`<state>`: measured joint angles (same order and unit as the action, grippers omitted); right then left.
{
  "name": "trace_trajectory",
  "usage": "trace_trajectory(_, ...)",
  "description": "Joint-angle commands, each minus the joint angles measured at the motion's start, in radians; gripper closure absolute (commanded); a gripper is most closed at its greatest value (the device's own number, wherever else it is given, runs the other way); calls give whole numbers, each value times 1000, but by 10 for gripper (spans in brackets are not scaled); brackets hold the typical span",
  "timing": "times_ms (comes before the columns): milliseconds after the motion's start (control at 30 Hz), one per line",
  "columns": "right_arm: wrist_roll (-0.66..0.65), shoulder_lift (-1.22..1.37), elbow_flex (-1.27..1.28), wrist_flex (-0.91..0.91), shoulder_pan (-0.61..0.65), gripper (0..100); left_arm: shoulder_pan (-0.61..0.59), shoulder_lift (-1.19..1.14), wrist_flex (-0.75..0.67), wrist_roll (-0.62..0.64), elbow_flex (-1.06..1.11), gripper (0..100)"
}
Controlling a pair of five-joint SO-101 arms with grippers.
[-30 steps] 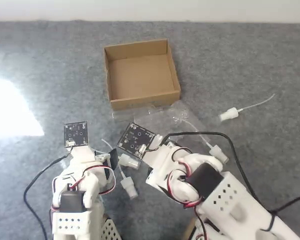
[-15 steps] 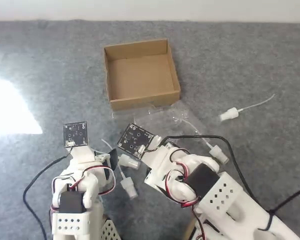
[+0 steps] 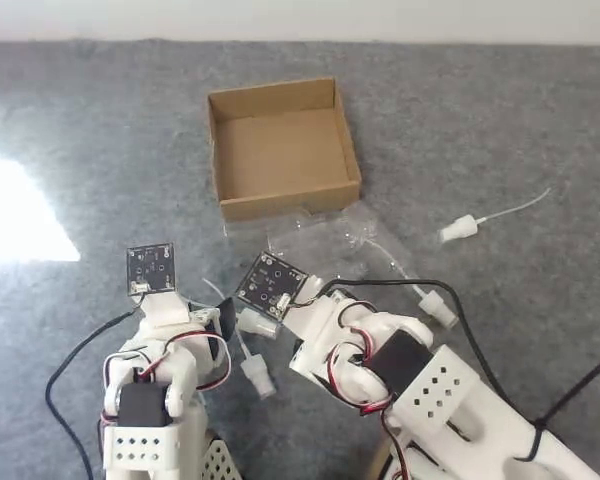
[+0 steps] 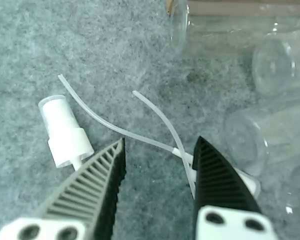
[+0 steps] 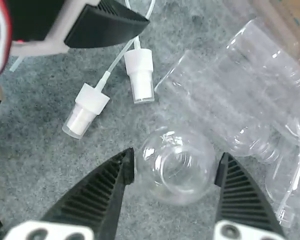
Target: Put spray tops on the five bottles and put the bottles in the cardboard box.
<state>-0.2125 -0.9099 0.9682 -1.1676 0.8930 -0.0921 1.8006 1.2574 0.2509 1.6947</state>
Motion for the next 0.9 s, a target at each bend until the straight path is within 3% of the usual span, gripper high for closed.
trace_trajectory(0,8,-5,-6,15,5,750,-5,18,3,-2,-10,797)
trace_trajectory(233,8,-5,-6,15,4,875,-5,18,3,-2,-10,797)
trace_trajectory(467,8,-7,-9,19,-96,872,-5,18,3,-2,-10,797)
trace_trajectory(867,0,-249,-51,-102,-97,873,-5,18,3,-2,-10,797)
